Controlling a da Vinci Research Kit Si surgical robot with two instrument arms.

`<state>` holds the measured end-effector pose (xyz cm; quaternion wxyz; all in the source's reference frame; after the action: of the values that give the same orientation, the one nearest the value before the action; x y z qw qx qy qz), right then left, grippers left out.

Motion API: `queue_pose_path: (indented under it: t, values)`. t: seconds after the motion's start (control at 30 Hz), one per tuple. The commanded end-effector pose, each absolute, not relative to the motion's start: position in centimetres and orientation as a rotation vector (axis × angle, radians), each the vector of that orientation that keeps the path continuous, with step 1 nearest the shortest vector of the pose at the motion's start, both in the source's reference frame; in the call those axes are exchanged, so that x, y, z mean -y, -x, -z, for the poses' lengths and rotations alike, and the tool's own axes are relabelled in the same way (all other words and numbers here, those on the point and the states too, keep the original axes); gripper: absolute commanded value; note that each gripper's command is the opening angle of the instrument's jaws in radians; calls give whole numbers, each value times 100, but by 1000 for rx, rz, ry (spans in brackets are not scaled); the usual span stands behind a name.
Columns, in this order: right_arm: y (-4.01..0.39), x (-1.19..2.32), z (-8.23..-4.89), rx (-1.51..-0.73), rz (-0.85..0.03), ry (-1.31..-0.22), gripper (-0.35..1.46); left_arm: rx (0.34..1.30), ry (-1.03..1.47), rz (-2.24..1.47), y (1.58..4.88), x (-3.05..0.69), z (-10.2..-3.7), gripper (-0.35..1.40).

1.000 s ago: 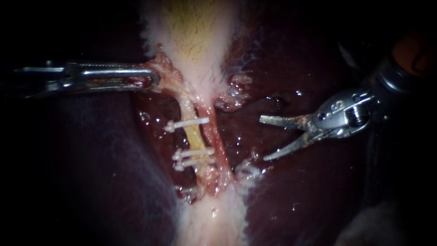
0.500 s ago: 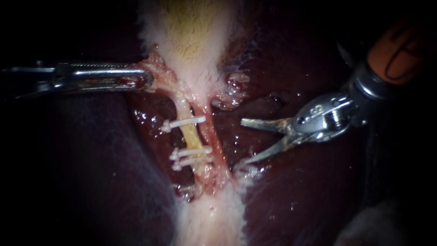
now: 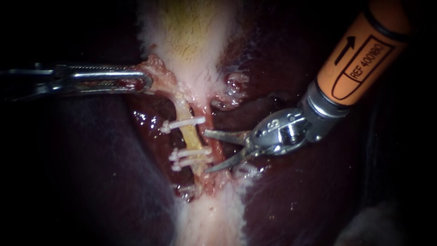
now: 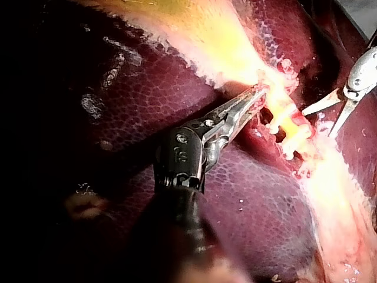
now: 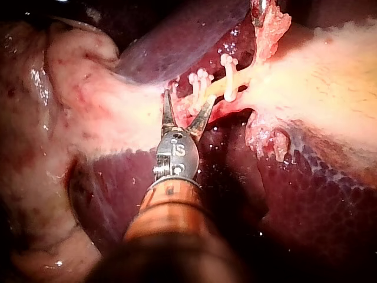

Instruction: Go to the cutting position left tube

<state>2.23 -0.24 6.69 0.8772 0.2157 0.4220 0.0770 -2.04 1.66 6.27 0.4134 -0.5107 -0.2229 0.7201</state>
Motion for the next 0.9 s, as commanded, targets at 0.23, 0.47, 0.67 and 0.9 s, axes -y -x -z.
queue_pose_path:
  t: [0.23,0.47,0.67,0.9]
  values:
    - [-231,21,-688,-856,-171,-454,143,560,1284,-1811,205,-165,-624,-35]
    - [-235,19,-711,-836,-179,-470,141,560,1284,-1811,205,-164,-624,-35]
    - [-233,18,-733,-818,-183,-482,141,560,1284,-1811,205,-162,-622,-35]
    - [-238,11,-746,-813,-204,-507,141,560,1284,-1811,206,-162,-621,-35]
